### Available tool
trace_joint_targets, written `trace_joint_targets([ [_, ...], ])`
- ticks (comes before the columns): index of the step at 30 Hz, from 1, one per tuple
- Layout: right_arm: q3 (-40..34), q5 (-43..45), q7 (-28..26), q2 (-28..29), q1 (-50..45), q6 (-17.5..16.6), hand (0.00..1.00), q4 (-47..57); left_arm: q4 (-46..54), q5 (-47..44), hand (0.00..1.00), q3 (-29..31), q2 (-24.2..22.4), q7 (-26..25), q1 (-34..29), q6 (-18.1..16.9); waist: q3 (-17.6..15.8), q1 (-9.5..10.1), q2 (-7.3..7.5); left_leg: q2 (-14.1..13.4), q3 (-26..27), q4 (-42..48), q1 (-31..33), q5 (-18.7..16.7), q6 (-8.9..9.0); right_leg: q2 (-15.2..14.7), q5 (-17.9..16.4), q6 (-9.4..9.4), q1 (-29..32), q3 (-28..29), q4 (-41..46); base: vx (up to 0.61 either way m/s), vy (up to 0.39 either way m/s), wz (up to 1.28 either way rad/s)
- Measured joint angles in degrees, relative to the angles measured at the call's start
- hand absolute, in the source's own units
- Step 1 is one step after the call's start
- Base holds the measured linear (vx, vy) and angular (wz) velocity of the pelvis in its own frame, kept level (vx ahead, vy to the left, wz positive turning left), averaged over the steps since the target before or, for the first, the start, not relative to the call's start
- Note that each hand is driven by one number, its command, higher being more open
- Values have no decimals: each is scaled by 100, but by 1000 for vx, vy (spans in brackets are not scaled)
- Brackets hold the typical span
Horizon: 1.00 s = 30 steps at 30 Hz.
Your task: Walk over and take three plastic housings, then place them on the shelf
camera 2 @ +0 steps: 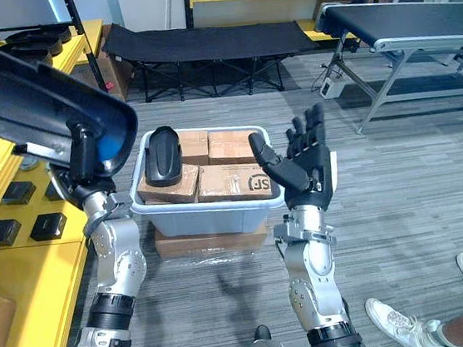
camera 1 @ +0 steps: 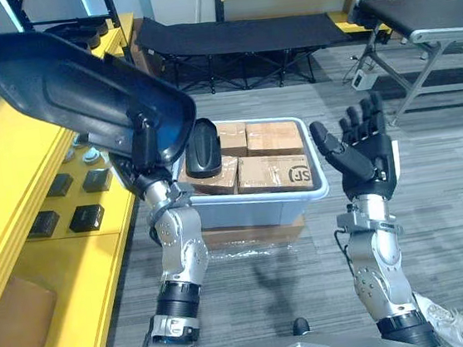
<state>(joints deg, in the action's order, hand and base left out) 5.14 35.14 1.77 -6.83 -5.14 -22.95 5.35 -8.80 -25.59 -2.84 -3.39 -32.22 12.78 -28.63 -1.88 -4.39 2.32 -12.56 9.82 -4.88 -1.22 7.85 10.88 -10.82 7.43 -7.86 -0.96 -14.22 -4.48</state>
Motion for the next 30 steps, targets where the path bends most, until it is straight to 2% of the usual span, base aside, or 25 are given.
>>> trace_joint_targets([
  [1,8,200,-411,7,-57,43,100,1,-147,353,0,98,11,-136,-60,44,0,-8,1,-2,18,0,-8,-7,6,1,-1,1,2,17,-1,1,-5,-6],
  [3,3,221,-795,36,-106,112,100,1,-313,851,0,302,30,-312,-178,101,1,-52,2,-2,45,-1,-15,-17,12,1,-4,5,8,39,-1,-5,-1,-6],
  [7,-312,-110,-715,69,-437,291,100,15,-428,1510,0,708,201,-506,-382,111,2,-56,-2,-3,80,-2,-17,-34,14,0,-12,12,24,69,-1,-1,-1,-2],
  [9,-623,-381,-357,110,-625,484,100,-5,-230,1396,0,860,370,-232,-638,84,16,-51,-24,-2,109,-1,-15,-55,17,-1,-3,-1,54,102,-1,12,0,-9],
  [13,-1077,-553,-9,111,-886,789,100,-97,940,1191,0,818,393,327,-1472,97,27,-49,-68,0,162,2,-16,-73,22,-3,3,-9,92,156,0,15,-1,-6],
  [15,-1194,-551,50,109,-895,888,100,-125,1460,1213,0,785,395,553,-1751,145,27,-40,-124,5,160,2,-16,-78,19,-9,2,-10,88,151,0,0,0,2],
  [18,-1187,-550,26,62,-852,918,100,-127,1992,1322,0,759,406,827,-1990,209,31,1,-295,13,18,1,11,-86,15,-18,-55,-34,2,3,-1,-15,-1,24],
  [20,-1133,-551,-8,-3,-671,975,100,-280,2217,1329,0,801,413,942,-2055,305,80,164,-428,17,-213,1,134,-79,16,-18,-109,-8,-40,-222,-6,-35,-2,46],
  [22,-1082,-551,-10,-30,-451,992,100,-496,2456,1466,0,905,413,946,-2167,397,108,303,-496,24,-445,0,301,-21,6,-17,-125,-4,-49,-454,-31,-37,-8,53],
  [23,-1043,-551,-10,-29,-386,993,100,-558,2532,1537,0,981,413,948,-2243,401,109,352,-511,28,-526,0,356,-3,-2,-17,-133,-5,-62,-540,-32,-22,-8,67],
  [25,-782,-558,-12,-29,-247,995,100,-695,2743,1815,0,1369,421,990,-2529,548,118,607,-539,56,-840,1,495,47,3,-18,-182,-6,-136,-866,-33,-8,-10,68],
  [30,-147,-1020,-10,-34,283,1016,100,-1061,2742,1664,0,2178,414,1182,-3073,650,130,1097,-508,171,-1239,4,614,82,-6,-73,-278,-54,-335,-1299,-32,23,-2,49],
])
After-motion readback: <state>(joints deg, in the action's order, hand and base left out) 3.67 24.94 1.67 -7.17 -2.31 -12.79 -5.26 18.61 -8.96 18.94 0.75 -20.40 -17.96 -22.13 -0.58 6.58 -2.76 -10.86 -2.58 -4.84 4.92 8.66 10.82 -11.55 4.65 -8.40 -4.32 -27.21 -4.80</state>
